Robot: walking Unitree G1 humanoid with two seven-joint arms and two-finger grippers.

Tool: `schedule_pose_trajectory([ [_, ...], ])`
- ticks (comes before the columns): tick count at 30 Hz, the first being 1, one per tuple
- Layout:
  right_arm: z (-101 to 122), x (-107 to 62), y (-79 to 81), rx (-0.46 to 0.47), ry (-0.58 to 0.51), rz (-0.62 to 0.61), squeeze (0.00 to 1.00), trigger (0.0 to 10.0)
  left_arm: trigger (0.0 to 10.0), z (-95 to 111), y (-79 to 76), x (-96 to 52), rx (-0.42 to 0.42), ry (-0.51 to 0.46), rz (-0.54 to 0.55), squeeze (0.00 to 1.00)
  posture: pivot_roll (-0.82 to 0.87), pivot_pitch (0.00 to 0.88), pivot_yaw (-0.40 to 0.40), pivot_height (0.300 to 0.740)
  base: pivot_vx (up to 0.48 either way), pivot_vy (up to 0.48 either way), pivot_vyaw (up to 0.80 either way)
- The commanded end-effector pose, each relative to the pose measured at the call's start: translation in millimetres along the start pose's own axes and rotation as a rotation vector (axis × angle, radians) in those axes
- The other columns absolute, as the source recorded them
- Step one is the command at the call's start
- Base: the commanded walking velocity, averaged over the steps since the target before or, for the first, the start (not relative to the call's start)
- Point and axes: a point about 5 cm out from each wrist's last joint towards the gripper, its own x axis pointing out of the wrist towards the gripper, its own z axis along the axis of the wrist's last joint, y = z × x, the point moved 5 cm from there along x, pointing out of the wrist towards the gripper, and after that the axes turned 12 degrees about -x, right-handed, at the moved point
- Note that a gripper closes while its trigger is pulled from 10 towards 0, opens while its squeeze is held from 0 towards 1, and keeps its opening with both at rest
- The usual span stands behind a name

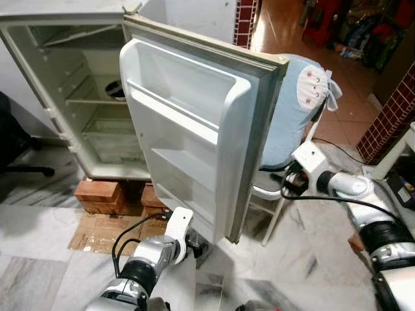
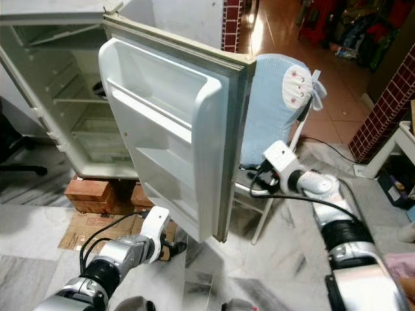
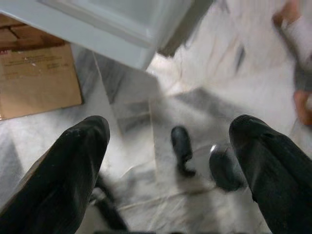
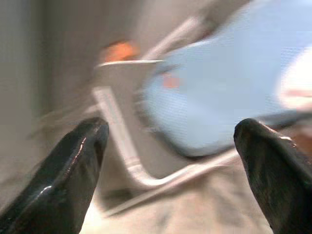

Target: Restocking fridge

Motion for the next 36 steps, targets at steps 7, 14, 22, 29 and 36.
schedule_pose_trajectory([
  [7, 67.2, 16.3, -57.8, 0.318, -0.174, -0.509, 0.0, 10.0, 10.0, 32.1, 8.4, -4.2, -0.122, -0.17, 0.056, 0.0, -0.02, 0.0, 0.034, 0.74, 0.0, 0.0, 0.0],
  [14, 137.8, 32.1, -22.5, 0.596, -0.468, -0.282, 0.0, 10.0, 10.0, 33.4, 6.6, -4.8, -0.134, -0.186, 0.043, 0.0, -0.01, 0.0, 0.024, 0.74, 0.0, 0.0, 0.0],
  [22, 145.2, 29.4, -2.5, 0.519, -0.544, -0.139, 0.0, 10.0, 10.0, 29.5, -1.8, -0.4, -0.114, -0.156, 0.032, 0.0, -0.02, 0.0, 0.017, 0.74, 0.0, 0.0, 0.0],
  [29, 147.5, 26.1, -3.2, 0.487, -0.564, -0.137, 0.0, 10.0, 10.0, 31.9, -5.9, 0.5, -0.097, -0.169, 0.027, 0.0, -0.04, 0.0, 0.026, 0.74, 0.0, -0.044, 0.09],
  [36, 153.5, 27.4, 7.6, 0.456, -0.576, -0.105, 0.0, 10.0, 10.0, 30.8, -3.8, 0.6, -0.11, -0.168, 0.033, 0.0, -0.03, 0.0, 0.024, 0.74, 0.0, 0.0, 0.8],
])
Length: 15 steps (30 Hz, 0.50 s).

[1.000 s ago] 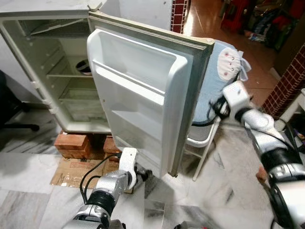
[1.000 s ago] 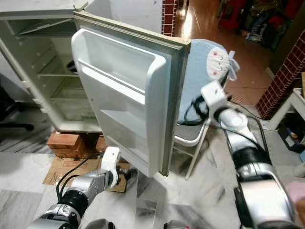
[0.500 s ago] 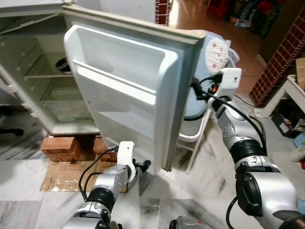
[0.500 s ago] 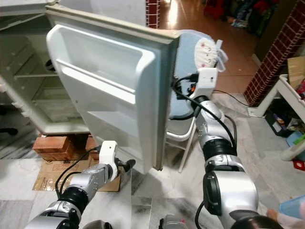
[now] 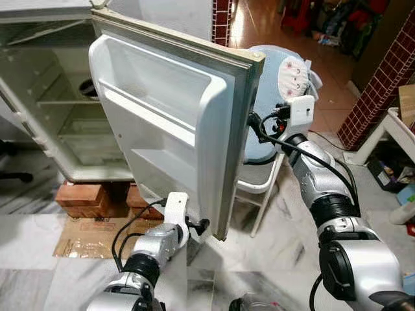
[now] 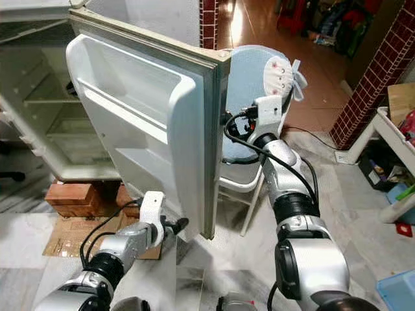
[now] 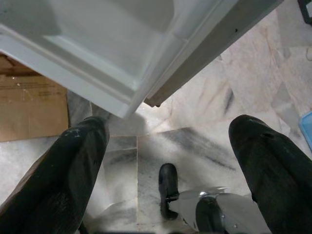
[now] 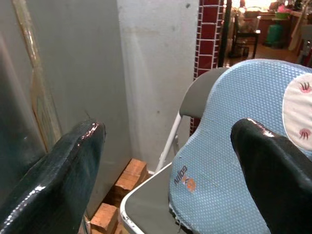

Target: Restocking fridge

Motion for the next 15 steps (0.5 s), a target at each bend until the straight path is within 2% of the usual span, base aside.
schedule_pose_trajectory([
  [1, 31.8, 13.0, 24.4, -0.039, -0.111, 0.079, 0.0, 10.0, 10.0, 0.4, -0.6, 0.7, -0.003, -0.001, 0.004, 0.0, -0.03, 0.0, 0.025, 0.74, 0.0, 0.0, 0.8],
  [14, 38.5, 16.3, 38.9, -0.084, -0.136, 0.102, 0.0, 10.0, 10.0, 1.3, 4.6, 0.9, -0.007, -0.003, 0.035, 0.0, -0.03, 0.0, 0.03, 0.74, 0.0, 0.0, 0.0],
  [15, 39.4, 16.2, 40.0, -0.1, -0.141, 0.106, 0.0, 10.0, 10.0, 1.5, 4.7, 0.9, -0.007, -0.004, 0.035, 0.0, -0.03, 0.0, 0.03, 0.74, 0.0, 0.0, 0.8],
])
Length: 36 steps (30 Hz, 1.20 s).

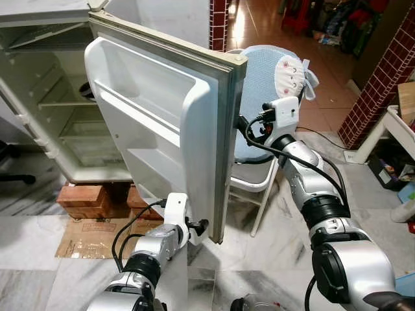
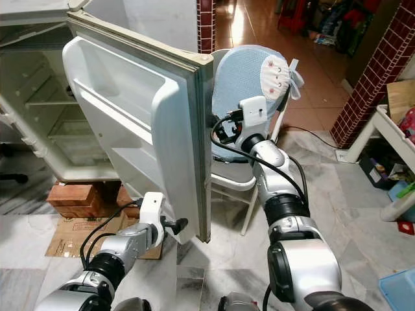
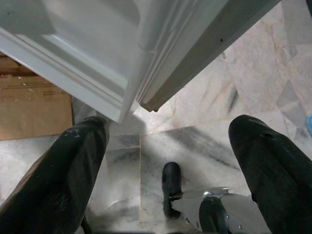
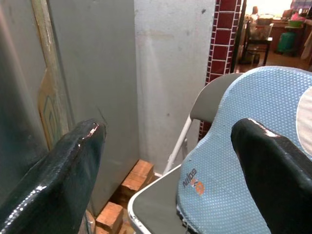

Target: Restocking fridge

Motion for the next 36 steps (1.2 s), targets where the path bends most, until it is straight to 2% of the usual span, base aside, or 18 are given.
schedule_pose_trajectory([
  [1, 38.5, 11.3, 14.2, -0.067, -0.136, 0.043, 0.0, 10.0, 10.0, 2.9, 1.7, 0.3, 0.0, -0.005, 0.01, 0.0, -0.03, 0.0, 0.03, 0.74, 0.0, 0.0, 0.8],
  [6, 38.5, 12.3, 15.5, -0.064, -0.133, 0.042, 0.0, 10.0, 10.0, 4.0, 2.4, 0.4, 0.001, -0.006, 0.015, 0.0, -0.03, 0.0, 0.031, 0.74, 0.0, -0.196, 0.8],
  [9, 37.8, 13.0, 14.0, -0.059, -0.127, 0.029, 0.0, 10.0, 10.0, 12.4, 4.7, 0.0, -0.01, -0.041, 0.03, 0.0, -0.03, 0.0, 0.032, 0.74, 0.0, 0.0, 0.8],
  [10, 37.5, 13.3, 12.8, -0.055, -0.126, 0.018, 0.0, 10.0, 10.0, 25.3, 9.4, -1.4, -0.013, -0.092, 0.051, 0.0, -0.03, 0.0, 0.031, 0.74, 0.0, 0.0, 0.43],
  [12, 37.3, 13.2, 12.3, -0.049, -0.126, 0.009, 0.0, 10.0, 10.0, 34.1, 15.0, -2.9, -0.016, -0.122, 0.071, 0.0, -0.03, 0.0, 0.029, 0.74, 0.0, 0.0, 0.21],
  [14, 34.7, 11.4, 14.3, -0.041, -0.119, -0.002, 0.0, 10.0, 10.0, 39.8, 24.2, -5.4, -0.032, -0.14, 0.099, 0.0, -0.04, 0.0, 0.031, 0.74, 0.0, 0.0, 0.0],
  [19, 24.2, 3.2, 15.3, -0.032, -0.096, -0.017, 0.0, 10.0, 10.0, 41.4, 31.4, -7.1, -0.041, -0.148, 0.115, 0.0, -0.06, 0.0, 0.052, 0.74, 0.0, 0.0, 0.0],
  [22, 12.9, -10.8, 13.0, -0.022, -0.078, -0.075, 0.0, 10.0, 10.0, 23.5, 34.8, -7.4, 0.014, -0.115, 0.117, 0.0, -0.07, 0.0, 0.076, 0.74, 0.0, 0.0, 0.0],
  [23, 12.9, -10.8, 13.0, -0.022, -0.078, -0.075, 0.0, 10.0, 10.0, 23.5, 34.8, -7.4, 0.014, -0.115, 0.117, 0.0, -0.07, 0.0, 0.076, 0.74, 0.0, 0.0, 0.0],
  [25, -1.4, -21.7, 13.4, -0.015, -0.044, -0.097, 0.0, 10.0, 10.0, 10.7, 39.6, -8.2, 0.017, -0.092, 0.122, 0.0, -0.07, 0.0, 0.098, 0.74, 0.0, 0.0, 0.0],
  [28, -23.1, -33.5, 13.7, 0.01, 0.021, -0.124, 0.0, 10.0, 10.0, -3.0, 51.5, -11.3, 0.005, -0.089, 0.145, 0.0, -0.07, 0.027, 0.117, 0.74, 0.0, 0.0, 0.0],
  [29, -34.6, -40.1, 15.2, 0.006, 0.056, -0.139, 0.0, 10.0, 10.0, -9.2, 60.0, -14.0, 0.002, -0.109, 0.155, 0.0, -0.08, 0.058, 0.128, 0.74, 0.0, 0.0, 0.0],
  [30, -34.6, -40.1, 15.2, 0.006, 0.056, -0.139, 0.0, 10.0, 10.0, -9.2, 60.0, -14.0, 0.002, -0.109, 0.155, 0.0, -0.08, 0.058, 0.128, 0.74, 0.0, 0.0, 0.0],
  [32, -47.8, -49.6, 19.7, 0.033, 0.103, -0.173, 0.0, 10.0, 10.0, -31.3, 81.7, -19.6, 0.016, -0.053, 0.23, 0.0, -0.09, 0.102, 0.13, 0.74, 0.0, 0.0, 0.0],
  [33, -48.6, -51.9, 20.3, 0.039, 0.111, -0.187, 0.0, 10.0, 10.0, -38.6, 86.7, -21.2, 0.024, -0.028, 0.247, 0.0, -0.1, 0.103, 0.13, 0.74, 0.0, 0.0, 0.0],
  [35, -41.0, -55.5, 23.7, 0.05, 0.105, -0.206, 0.0, 10.0, 10.0, -53.9, 91.8, -23.4, 0.115, 0.033, 0.265, 0.0, -0.11, 0.108, 0.133, 0.74, 0.0, 0.0, 0.0],
  [36, -38.2, -55.8, 25.0, 0.048, 0.1, -0.204, 0.0, 10.0, 10.0, -56.0, 92.0, -23.4, 0.109, 0.044, 0.27, 0.0, -0.11, 0.11, 0.134, 0.74, 0.0, 0.0, 0.0],
])
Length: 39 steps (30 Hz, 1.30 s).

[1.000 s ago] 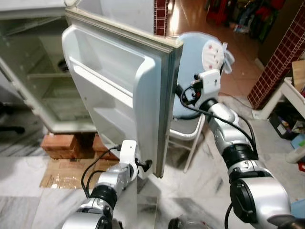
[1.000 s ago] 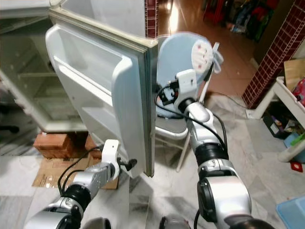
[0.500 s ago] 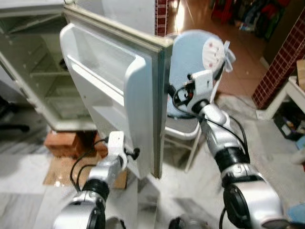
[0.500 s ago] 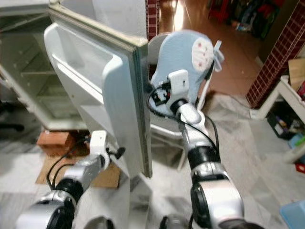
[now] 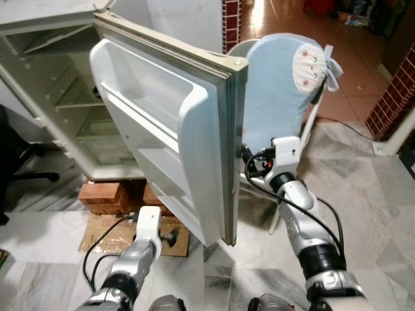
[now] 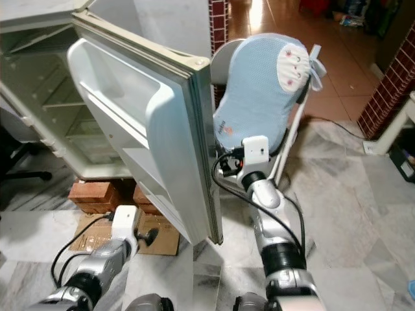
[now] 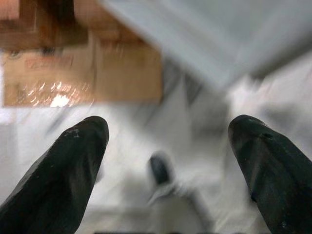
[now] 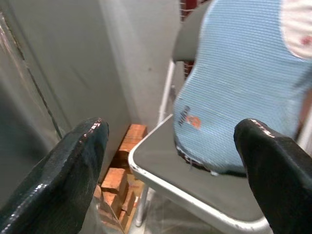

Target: Restocking fridge

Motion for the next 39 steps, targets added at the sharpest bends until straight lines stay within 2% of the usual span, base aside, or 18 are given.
schedule_pose_trajectory([
  [1, 20.8, 2.1, 5.6, -0.027, -0.05, 0.01, 0.0, 10.0, 10.0, -6.4, 3.3, 0.4, -0.02, 0.046, 0.041, 0.0, -0.12, 0.114, 0.136, 0.74, 0.0, 0.0, 0.0],
  [3, 29.1, 5.5, 3.1, -0.035, -0.059, 0.003, 0.0, 10.0, 10.0, 1.8, -1.7, 1.7, -0.041, 0.03, 0.038, 0.0, -0.12, 0.109, 0.139, 0.74, 0.0, 0.0, 0.0],
  [5, 29.8, 7.3, -8.3, -0.049, -0.061, -0.044, 0.0, 10.0, 10.0, 6.9, -24.5, 3.8, -0.049, -0.016, -0.015, 0.0, -0.13, 0.092, 0.131, 0.74, 0.0, 0.0, 0.0],
  [6, 29.8, 7.3, -8.3, -0.049, -0.061, -0.044, 0.0, 10.0, 10.0, 6.9, -24.5, 3.8, -0.049, -0.016, -0.015, 0.0, -0.13, 0.092, 0.131, 0.74, 0.0, 0.0, 0.0],
  [9, 42.8, 15.7, -25.5, -0.057, -0.069, -0.102, 0.0, 10.0, 10.0, 18.0, -47.0, 4.6, -0.027, -0.073, -0.073, 0.0, -0.14, 0.043, 0.11, 0.74, 0.0, 0.0, 0.0],
  [12, 54.9, 24.8, -31.6, -0.06, -0.088, -0.115, 0.0, 10.0, 10.0, 30.4, -45.9, 5.6, -0.016, -0.088, -0.058, 0.0, -0.14, 0.016, 0.101, 0.74, 0.0, 0.0, 0.0],
  [13, 61.6, 28.6, -34.0, -0.03, -0.102, -0.122, 0.0, 10.0, 10.0, 44.3, -40.2, 5.8, -0.069, -0.112, -0.035, 0.0, -0.14, 0.0, 0.092, 0.74, 0.0, 0.0, 0.0],
  [14, 61.6, 28.6, -34.0, -0.03, -0.102, -0.122, 0.0, 10.0, 10.0, 44.3, -40.2, 5.8, -0.069, -0.112, -0.035, 0.0, -0.14, 0.0, 0.092, 0.74, 0.0, 0.0, 0.0],
  [15, 67.6, 34.2, -36.5, -0.013, -0.111, -0.137, 0.0, 10.0, 10.0, 57.8, -35.2, 5.7, -0.139, -0.13, -0.03, 0.0, -0.13, 0.0, 0.083, 0.74, 0.0, 0.0, 0.0],
  [17, 75.8, 42.6, -35.2, 0.015, -0.121, -0.145, 0.0, 10.0, 10.0, 61.9, -29.7, 5.8, -0.242, -0.124, -0.019, 0.0, -0.12, 0.0, 0.07, 0.74, 0.0, 0.0, 0.0],
  [20, 93.1, 58.1, -22.3, 0.091, -0.137, -0.113, 0.0, 10.0, 10.0, 73.3, -24.7, 5.1, -0.412, -0.162, 0.009, 0.0, -0.11, 0.0, 0.049, 0.74, 0.0, 0.0, 0.0],
  [26, 121.6, 69.1, 0.0, 0.126, -0.2, -0.028, 0.0, 10.0, 10.0, 72.9, -31.0, 5.9, -0.411, -0.14, -0.003, 0.0, -0.11, 0.0, 0.038, 0.74, 0.0, 0.0, 0.0],
  [29, 131.1, 71.4, 14.3, 0.163, -0.224, 0.042, 0.0, 10.0, 10.0, 72.1, -32.4, 6.3, -0.495, -0.119, -0.011, 0.0, -0.11, 0.0, 0.04, 0.74, 0.0, 0.0, 0.0],
  [31, 137.1, 69.7, 29.4, 0.177, -0.244, 0.125, 0.0, 10.0, 10.0, 68.1, -41.8, 7.1, -0.522, -0.074, -0.033, 0.0, -0.11, 0.0, 0.041, 0.74, 0.0, 0.0, 0.0],
  [33, 141.1, 65.1, 42.4, 0.175, -0.262, 0.214, 0.0, 10.0, 10.0, 54.7, -53.3, 7.9, -0.446, -0.012, -0.034, 0.0, -0.11, 0.0, 0.04, 0.74, 0.0, 0.0, 0.0],
  [35, 143.3, 61.1, 51.8, 0.155, -0.272, 0.276, 0.0, 10.0, 10.0, 49.1, -59.3, 8.1, -0.432, 0.012, -0.031, 0.0, -0.11, 0.0, 0.04, 0.74, 0.0, 0.0, 0.0],
  [36, 147.9, 52.8, 64.5, 0.113, -0.307, 0.366, 0.0, 10.0, 10.0, 45.6, -70.5, 7.8, -0.437, 0.035, -0.054, 0.0, -0.11, 0.0, 0.04, 0.74, 0.0, 0.0, 0.0],
  [39, 150.9, 40.5, 77.1, 0.062, -0.338, 0.456, 0.0, 10.0, 10.0, 34.1, -100.2, 5.5, -0.492, 0.103, -0.12, 0.0, -0.11, 0.0, 0.04, 0.74, 0.0, 0.0, 0.0],
])
